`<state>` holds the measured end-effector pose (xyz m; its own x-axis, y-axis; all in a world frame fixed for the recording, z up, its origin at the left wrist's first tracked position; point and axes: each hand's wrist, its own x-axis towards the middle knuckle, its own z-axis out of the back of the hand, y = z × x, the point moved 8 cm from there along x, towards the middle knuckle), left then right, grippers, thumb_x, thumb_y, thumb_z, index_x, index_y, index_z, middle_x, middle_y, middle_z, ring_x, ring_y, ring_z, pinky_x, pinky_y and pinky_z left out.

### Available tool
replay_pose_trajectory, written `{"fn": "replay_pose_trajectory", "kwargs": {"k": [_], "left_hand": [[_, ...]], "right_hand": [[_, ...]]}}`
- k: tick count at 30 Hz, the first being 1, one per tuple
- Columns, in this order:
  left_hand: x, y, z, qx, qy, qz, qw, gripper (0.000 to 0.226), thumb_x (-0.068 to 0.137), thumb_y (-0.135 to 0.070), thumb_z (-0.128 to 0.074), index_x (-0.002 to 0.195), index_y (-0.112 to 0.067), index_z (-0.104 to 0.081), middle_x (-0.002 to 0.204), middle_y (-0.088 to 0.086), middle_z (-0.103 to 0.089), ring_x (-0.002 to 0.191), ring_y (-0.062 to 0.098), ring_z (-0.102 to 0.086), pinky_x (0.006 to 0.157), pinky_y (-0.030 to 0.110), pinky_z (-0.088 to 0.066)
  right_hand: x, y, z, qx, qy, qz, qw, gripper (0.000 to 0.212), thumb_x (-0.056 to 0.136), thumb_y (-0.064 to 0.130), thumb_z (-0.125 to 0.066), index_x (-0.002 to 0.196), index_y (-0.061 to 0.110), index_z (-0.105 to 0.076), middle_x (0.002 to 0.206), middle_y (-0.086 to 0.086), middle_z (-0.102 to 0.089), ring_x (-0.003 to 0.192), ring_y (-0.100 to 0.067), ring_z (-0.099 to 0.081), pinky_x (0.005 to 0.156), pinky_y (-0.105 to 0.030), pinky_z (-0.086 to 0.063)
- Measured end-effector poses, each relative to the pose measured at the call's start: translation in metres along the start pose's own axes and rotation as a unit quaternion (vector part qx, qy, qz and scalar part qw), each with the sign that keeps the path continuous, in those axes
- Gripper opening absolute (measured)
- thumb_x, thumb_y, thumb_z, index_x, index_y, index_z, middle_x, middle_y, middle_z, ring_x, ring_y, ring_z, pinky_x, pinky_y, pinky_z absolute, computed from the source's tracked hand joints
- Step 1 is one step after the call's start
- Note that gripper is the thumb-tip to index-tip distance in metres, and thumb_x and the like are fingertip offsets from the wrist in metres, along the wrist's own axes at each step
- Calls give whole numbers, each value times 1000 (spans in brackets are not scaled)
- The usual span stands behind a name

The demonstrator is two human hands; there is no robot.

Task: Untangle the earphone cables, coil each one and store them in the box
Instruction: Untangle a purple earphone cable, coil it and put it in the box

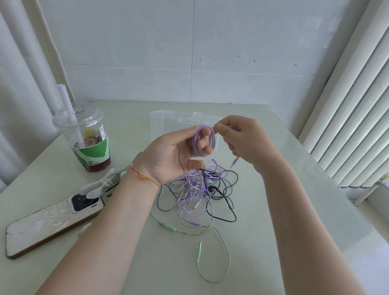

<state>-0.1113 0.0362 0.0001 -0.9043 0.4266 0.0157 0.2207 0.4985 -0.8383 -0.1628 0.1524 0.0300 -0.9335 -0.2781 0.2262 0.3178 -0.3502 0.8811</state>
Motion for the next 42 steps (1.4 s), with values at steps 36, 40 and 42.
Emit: {"fn": "replay_pose_trajectory", "kwargs": {"k": [36,40,42], "left_hand": [[3,13,24,134,-73,58,987,38,97,-17,-40,74,-15,-70,65,1,-49,63,16,-56,41,19,-35],[5,18,24,113,-62,72,989,46,96,-13,-39,66,-15,-74,63,0,-46,59,13,-51,41,18,-28],[5,18,29,97,-84,79,989,43,94,-12,-41,68,-12,-74,63,3,-53,59,14,-55,41,17,-31]], "right_hand": [[-5,20,-19,-120,39,87,988,15,86,26,-71,98,24,-64,102,8,-65,87,-9,-64,73,-10,-44],[-9,17,-25,-96,104,67,988,16,91,13,-63,102,16,-74,90,2,-74,71,-2,-66,73,-15,-51],[-9,17,-24,-93,102,66,988,15,90,11,-65,100,15,-76,86,-1,-75,64,4,-63,67,-9,-47]]}}
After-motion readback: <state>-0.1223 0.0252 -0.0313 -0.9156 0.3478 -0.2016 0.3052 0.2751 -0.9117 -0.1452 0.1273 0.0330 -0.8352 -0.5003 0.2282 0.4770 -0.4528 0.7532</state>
